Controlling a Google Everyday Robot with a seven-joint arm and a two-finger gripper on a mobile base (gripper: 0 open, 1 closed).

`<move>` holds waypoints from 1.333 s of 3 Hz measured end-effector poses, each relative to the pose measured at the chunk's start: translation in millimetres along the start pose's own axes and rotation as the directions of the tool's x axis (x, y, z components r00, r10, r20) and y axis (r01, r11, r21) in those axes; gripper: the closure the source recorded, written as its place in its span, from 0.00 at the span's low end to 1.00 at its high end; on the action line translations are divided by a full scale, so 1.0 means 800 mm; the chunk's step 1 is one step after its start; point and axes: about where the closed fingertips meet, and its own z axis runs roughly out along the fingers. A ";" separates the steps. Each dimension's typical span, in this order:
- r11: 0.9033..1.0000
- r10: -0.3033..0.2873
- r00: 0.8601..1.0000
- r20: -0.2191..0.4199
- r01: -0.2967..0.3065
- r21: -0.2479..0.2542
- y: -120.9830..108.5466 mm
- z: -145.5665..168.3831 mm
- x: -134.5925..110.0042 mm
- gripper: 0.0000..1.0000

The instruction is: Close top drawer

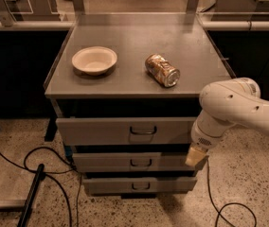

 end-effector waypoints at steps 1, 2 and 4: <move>1.000 0.000 1.000 0.000 0.000 0.000 0.000 0.000 0.000 0.64; 1.000 0.021 1.000 -0.002 -0.021 0.021 -0.014 -0.001 -0.004 0.87; 0.994 0.049 0.999 -0.003 -0.049 0.098 -0.059 -0.006 -0.018 1.00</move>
Offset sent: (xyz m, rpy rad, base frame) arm 0.0295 -0.0047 0.0054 -0.0204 -0.0431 -0.0567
